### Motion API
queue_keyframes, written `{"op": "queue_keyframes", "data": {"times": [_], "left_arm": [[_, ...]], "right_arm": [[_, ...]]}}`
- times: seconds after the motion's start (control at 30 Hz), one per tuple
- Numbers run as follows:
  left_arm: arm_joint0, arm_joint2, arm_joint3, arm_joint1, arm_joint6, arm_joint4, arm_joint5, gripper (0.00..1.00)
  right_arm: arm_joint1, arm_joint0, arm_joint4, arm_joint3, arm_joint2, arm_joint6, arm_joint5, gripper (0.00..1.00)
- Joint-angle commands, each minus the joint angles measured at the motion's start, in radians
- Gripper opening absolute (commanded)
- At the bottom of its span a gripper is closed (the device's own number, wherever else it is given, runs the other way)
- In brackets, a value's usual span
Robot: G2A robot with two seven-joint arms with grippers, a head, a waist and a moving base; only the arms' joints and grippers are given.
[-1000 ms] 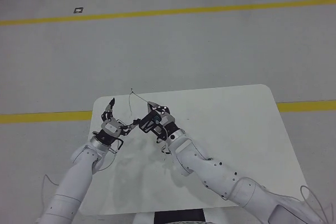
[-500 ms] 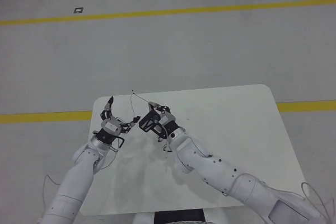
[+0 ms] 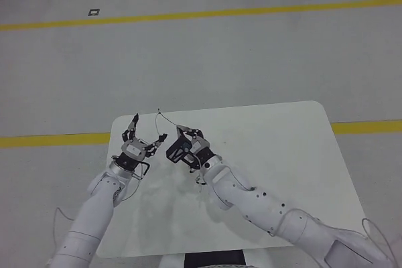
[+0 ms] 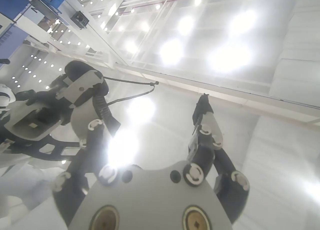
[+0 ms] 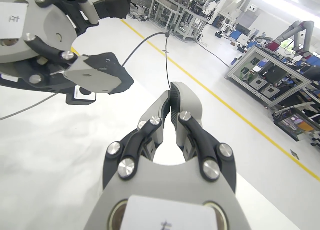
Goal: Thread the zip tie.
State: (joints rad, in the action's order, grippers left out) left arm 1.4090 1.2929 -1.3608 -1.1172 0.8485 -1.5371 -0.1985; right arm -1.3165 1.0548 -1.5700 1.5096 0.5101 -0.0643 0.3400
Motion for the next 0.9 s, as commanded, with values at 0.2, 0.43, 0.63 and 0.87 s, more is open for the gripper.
{"op": "queue_keyframes", "data": {"times": [0.2, 0.43, 0.63, 0.87], "left_arm": [[-0.004, 0.005, 0.005, -0.006, 0.025, 0.004, 0.035, 0.43], [-0.001, 0.018, 0.007, -0.011, 0.042, -0.002, 0.072, 0.2], [0.004, 0.029, 0.004, -0.017, 0.049, -0.009, 0.113, 0.13], [0.005, 0.034, 0.005, -0.021, 0.045, -0.002, 0.112, 0.15]], "right_arm": [[0.003, 0.001, 0.0, 0.001, -0.003, -0.005, 0.0, 0.0], [0.006, -0.002, 0.0, -0.003, -0.007, -0.025, 0.0, 0.0], [0.011, -0.017, 0.0, -0.007, -0.029, -0.04, 0.0, 0.0], [0.016, -0.029, 0.0, -0.006, -0.052, -0.025, 0.0, 0.0]]}}
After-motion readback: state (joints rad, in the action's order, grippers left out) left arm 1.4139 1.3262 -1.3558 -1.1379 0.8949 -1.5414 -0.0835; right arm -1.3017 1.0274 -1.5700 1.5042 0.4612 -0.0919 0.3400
